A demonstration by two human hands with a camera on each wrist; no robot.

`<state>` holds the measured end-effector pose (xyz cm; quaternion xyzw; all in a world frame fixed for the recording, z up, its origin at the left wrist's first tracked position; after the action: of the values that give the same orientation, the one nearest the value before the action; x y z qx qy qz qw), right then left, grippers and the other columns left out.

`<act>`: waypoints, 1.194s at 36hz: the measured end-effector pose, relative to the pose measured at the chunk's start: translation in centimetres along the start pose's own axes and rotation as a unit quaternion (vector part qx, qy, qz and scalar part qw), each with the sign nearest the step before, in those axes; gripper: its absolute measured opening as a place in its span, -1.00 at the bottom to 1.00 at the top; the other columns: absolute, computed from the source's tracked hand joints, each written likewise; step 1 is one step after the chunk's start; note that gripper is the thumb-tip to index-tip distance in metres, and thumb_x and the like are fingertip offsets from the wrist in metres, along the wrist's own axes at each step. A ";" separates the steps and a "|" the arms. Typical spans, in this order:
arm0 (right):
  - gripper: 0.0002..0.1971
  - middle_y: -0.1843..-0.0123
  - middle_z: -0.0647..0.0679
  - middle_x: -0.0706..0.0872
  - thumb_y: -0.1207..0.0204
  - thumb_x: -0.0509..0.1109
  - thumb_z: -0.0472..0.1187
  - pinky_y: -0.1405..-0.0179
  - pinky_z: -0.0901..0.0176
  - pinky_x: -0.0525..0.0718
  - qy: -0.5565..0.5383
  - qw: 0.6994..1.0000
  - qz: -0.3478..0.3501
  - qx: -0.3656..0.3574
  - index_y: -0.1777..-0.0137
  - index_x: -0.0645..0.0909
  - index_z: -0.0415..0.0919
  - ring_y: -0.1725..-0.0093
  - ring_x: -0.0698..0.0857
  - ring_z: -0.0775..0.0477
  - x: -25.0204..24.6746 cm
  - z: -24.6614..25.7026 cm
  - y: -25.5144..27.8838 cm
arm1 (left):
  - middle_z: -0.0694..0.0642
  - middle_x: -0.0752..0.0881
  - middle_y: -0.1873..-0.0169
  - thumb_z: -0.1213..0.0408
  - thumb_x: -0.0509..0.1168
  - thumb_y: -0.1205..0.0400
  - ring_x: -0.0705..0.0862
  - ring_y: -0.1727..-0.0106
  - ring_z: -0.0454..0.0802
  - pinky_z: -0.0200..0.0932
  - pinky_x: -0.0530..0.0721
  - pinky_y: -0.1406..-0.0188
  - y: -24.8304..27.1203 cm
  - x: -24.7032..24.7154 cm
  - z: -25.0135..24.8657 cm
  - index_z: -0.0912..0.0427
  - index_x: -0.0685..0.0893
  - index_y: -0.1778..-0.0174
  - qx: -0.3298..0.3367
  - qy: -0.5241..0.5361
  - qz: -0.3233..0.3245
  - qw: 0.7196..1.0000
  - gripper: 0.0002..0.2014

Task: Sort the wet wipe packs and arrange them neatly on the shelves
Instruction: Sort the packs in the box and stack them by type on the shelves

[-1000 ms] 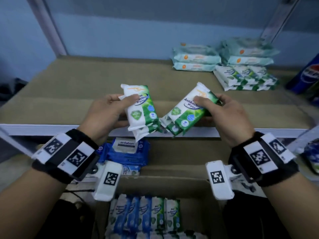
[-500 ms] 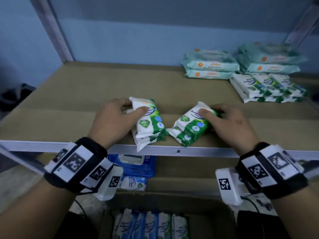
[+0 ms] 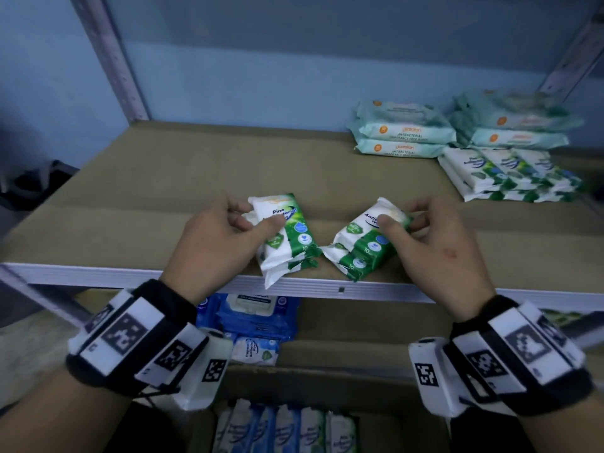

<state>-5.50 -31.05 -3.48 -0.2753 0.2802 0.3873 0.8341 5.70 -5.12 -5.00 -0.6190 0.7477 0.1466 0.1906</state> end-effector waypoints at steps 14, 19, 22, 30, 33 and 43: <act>-0.81 -0.09 0.03 0.67 -0.49 0.50 -0.04 0.10 0.32 0.56 -0.031 0.998 0.014 -0.053 -0.06 0.65 -0.01 0.13 0.70 0.23 1.3 0.9 0.2 | -0.21 0.75 -0.04 -0.02 0.57 -0.37 0.74 -0.06 -0.14 0.03 0.69 -0.23 0.0 0.9 -1.0 -0.03 0.67 -0.17 0.005 0.019 -0.001 1.000 -0.53; -0.83 -0.05 0.05 0.67 -0.47 0.53 -0.06 0.00 0.24 0.69 -0.059 0.996 0.014 -0.065 -0.02 0.67 -0.02 0.12 0.72 0.23 2.0 1.3 0.4 | -0.14 0.80 0.06 0.07 0.55 -0.41 0.77 0.03 -0.22 -0.14 0.72 -0.04 -0.3 2.0 -1.1 0.01 0.74 -0.08 -0.011 0.065 0.030 0.997 -0.66; -0.81 -0.07 0.05 0.67 -0.46 0.54 -0.04 0.05 0.33 0.66 -0.070 0.995 0.022 -0.066 -0.01 0.67 -0.02 0.11 0.71 0.25 2.0 1.3 0.5 | -0.12 0.83 0.13 0.11 0.55 -0.48 0.79 0.16 -0.28 -0.40 0.63 0.23 -0.2 2.4 -1.4 0.04 0.76 -0.04 0.007 0.068 0.049 0.996 -0.75; -0.83 -0.06 0.10 0.61 -0.44 0.53 -0.13 0.01 0.42 0.63 -0.081 0.993 0.045 -0.069 -0.03 0.70 0.00 0.09 0.69 0.28 2.0 1.6 0.7 | -0.11 0.84 0.14 0.11 0.55 -0.49 0.80 0.22 -0.26 -0.46 0.63 0.34 0.2 2.7 -1.9 0.07 0.73 -0.10 0.043 0.058 0.065 0.995 -0.70; -0.83 -0.06 0.14 0.58 -0.43 0.51 -0.15 -0.06 0.32 0.65 -0.081 0.993 0.057 -0.068 -0.02 0.72 0.03 0.07 0.69 0.27 2.0 1.7 0.9 | -0.17 0.82 0.14 0.12 0.50 -0.55 0.78 0.25 -0.32 -0.49 0.62 0.33 0.4 2.6 -2.1 0.02 0.72 -0.11 0.061 0.031 0.061 0.996 -0.75; -0.83 -0.05 0.12 0.57 -0.43 0.53 -0.10 -0.11 0.18 0.70 -0.071 0.992 0.062 -0.083 -0.01 0.72 0.04 0.03 0.69 0.23 1.9 1.8 1.2 | -0.23 0.78 0.00 0.16 0.42 -0.61 0.71 0.26 -0.43 -0.61 0.48 0.29 0.7 2.4 -2.6 -0.04 0.76 -0.13 0.131 -0.051 0.034 0.989 -0.81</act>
<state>-5.02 -28.21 -3.78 -0.2976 0.2032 0.4785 0.8008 4.38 -8.24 -3.80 -0.5543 0.7705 0.0855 0.3030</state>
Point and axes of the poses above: each hand's wrist, its own y-axis away from the middle knuckle, its own x-axis out of the palm, z = x × y, the point moved 4 cm from there along -y, towards the middle knuckle
